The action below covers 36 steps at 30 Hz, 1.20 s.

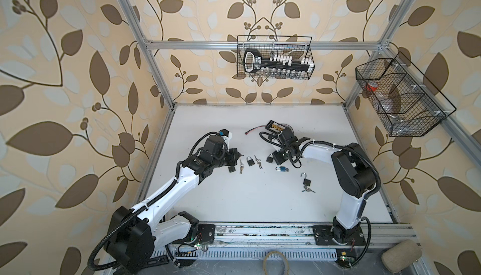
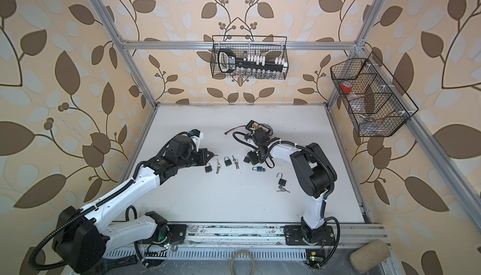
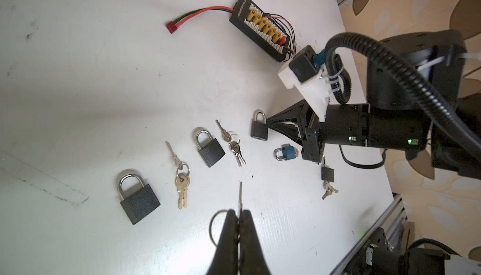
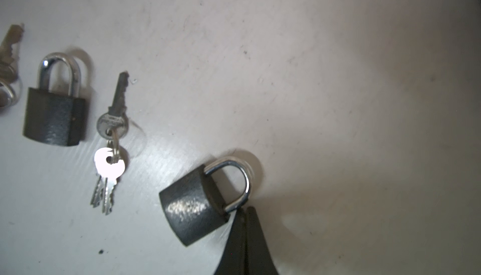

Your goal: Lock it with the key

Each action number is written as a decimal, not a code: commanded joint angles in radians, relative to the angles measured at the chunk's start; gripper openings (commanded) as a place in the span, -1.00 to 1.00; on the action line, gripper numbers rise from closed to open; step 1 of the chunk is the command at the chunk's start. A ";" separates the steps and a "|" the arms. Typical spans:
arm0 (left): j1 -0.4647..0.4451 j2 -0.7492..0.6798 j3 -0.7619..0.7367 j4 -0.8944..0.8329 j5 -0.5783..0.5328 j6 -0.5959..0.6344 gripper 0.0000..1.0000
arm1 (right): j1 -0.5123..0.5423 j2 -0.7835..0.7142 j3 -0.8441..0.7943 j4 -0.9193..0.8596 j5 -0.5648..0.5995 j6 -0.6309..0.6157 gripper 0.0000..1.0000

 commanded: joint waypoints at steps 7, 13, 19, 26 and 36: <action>-0.007 0.018 0.033 0.074 0.037 0.004 -1.00 | -0.011 0.031 0.027 -0.003 -0.028 -0.010 -1.00; -0.018 0.099 0.042 0.237 0.260 0.011 -1.00 | -0.099 -0.276 -0.192 0.225 -0.191 0.058 -0.66; -0.085 0.235 0.127 0.351 0.491 0.115 -1.00 | -0.228 -0.561 -0.388 0.435 -0.787 0.091 -0.15; -0.111 0.305 0.222 0.313 0.617 0.223 -1.00 | -0.225 -0.586 -0.382 0.415 -1.079 0.088 0.05; -0.116 0.303 0.232 0.278 0.634 0.249 -1.00 | -0.181 -0.458 -0.300 0.264 -1.181 -0.023 -0.19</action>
